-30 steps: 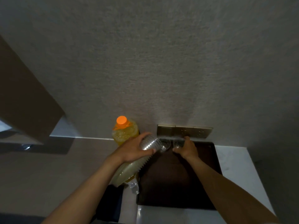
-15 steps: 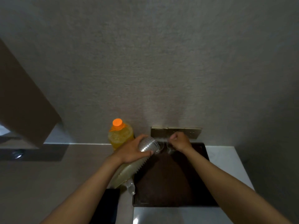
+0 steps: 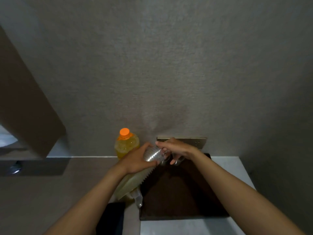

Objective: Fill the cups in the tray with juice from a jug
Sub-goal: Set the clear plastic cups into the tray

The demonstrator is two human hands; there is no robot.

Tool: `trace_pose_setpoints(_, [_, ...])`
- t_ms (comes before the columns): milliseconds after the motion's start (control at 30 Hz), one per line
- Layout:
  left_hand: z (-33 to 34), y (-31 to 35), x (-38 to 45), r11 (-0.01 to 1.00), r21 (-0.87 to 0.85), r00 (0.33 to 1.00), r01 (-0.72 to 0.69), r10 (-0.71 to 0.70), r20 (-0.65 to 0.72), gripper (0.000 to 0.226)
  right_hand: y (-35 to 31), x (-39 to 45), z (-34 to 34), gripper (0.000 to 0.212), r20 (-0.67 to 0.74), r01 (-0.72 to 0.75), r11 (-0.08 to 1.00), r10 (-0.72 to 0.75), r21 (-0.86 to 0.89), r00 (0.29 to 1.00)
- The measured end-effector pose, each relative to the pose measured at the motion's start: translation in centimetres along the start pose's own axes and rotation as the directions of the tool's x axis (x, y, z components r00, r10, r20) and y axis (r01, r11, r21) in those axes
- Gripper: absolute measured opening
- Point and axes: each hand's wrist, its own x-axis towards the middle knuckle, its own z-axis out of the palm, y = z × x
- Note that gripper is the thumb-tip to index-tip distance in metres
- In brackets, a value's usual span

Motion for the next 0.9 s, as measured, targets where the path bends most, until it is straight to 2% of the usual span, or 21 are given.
trace_pose_setpoints(233, [-0.1, 0.0, -0.4, 0.999, 0.009, 0.999, -0.051, 0.051, 0.011, 0.067, 0.3, -1.3, 0.4, 0.054, 0.071, -0.017, 0.998, 0.012, 0.066, 0.997])
trace_pose_setpoints(500, [0.2, 0.5, -0.3, 0.997, -0.025, 0.997, -0.069, 0.069, 0.020, 0.064, 1.0, -1.5, 0.4, 0.048, -0.002, 0.030, 0.996, -0.030, 0.080, 1.000])
trace_pose_setpoints(633, [0.3, 0.6, -0.1, 0.998, -0.024, 0.997, -0.056, 0.057, 0.046, 0.059, 1.7, -2.0, -0.1, 0.026, -0.141, 0.067, 0.995, -0.055, 0.076, 0.988])
trace_pose_setpoints(833, [0.7, 0.0, 0.0, 0.999, 0.027, 0.998, -0.024, 0.023, 0.065, 0.064, 4.6, -2.3, -2.1, 0.031, -0.421, 0.051, 0.976, 0.044, 0.213, 0.906])
trace_pose_setpoints(900, [0.9, 0.0, 0.2, 1.000, 0.026, 0.998, -0.014, 0.012, 0.067, 0.067, 6.0, -2.0, -2.5, 0.034, -0.508, 0.040, 0.979, 0.069, 0.199, 0.859])
